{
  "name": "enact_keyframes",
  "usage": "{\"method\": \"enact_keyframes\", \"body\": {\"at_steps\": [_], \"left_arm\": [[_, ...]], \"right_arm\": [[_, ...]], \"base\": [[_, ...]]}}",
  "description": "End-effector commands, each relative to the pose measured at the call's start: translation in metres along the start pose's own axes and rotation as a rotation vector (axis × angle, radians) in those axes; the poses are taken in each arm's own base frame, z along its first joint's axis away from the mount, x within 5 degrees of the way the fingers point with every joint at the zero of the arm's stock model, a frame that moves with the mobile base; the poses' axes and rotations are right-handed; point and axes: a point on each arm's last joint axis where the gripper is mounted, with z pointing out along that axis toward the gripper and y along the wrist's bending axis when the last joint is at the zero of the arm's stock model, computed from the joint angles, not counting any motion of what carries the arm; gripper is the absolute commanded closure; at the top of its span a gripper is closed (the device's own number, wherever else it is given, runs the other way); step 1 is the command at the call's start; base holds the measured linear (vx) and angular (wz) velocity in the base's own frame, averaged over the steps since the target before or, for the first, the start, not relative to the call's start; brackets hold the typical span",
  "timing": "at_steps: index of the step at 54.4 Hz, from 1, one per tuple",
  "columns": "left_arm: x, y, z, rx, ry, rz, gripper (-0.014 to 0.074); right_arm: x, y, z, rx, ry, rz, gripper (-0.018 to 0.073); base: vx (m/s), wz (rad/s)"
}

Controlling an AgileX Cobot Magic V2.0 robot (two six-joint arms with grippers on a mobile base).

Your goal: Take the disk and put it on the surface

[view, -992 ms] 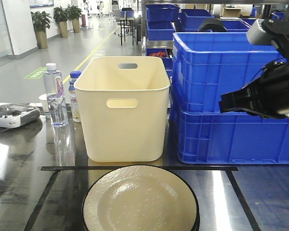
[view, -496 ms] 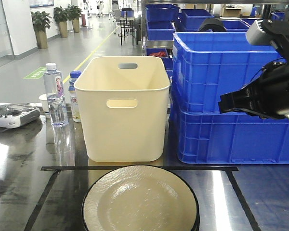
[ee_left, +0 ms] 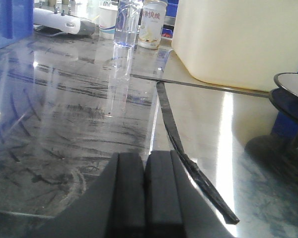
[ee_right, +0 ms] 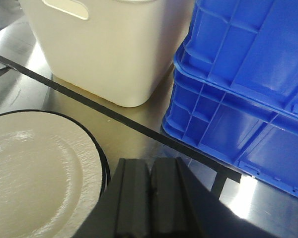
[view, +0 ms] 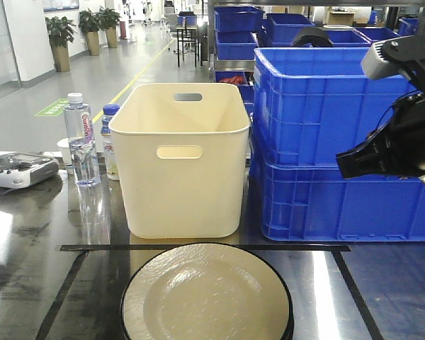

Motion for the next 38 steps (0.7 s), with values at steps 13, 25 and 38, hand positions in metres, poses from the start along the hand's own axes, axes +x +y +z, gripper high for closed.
{"method": "enact_keyframes", "body": {"at_steps": [13, 25, 38], "left_arm": [[-0.013, -0.003, -0.003, 0.021, -0.106, 0.0, 0.0605], [-0.013, -0.003, -0.003, 0.021, -0.106, 0.0, 0.0605], [-0.013, -0.003, -0.003, 0.021, -0.106, 0.0, 0.0605]], "right_arm": [[0.047, 0.012, -0.057, 0.149, -0.243, 0.092, 0.0531], [0.114, 0.023, -0.081, 0.264, -0.364, 0.155, 0.0531], [0.198, 0.029, -0.077, 0.394, -0.501, 0.184, 0.0531]], "base": [[0.0, 0.0], [0.0, 0.0], [0.0, 0.0]]}}
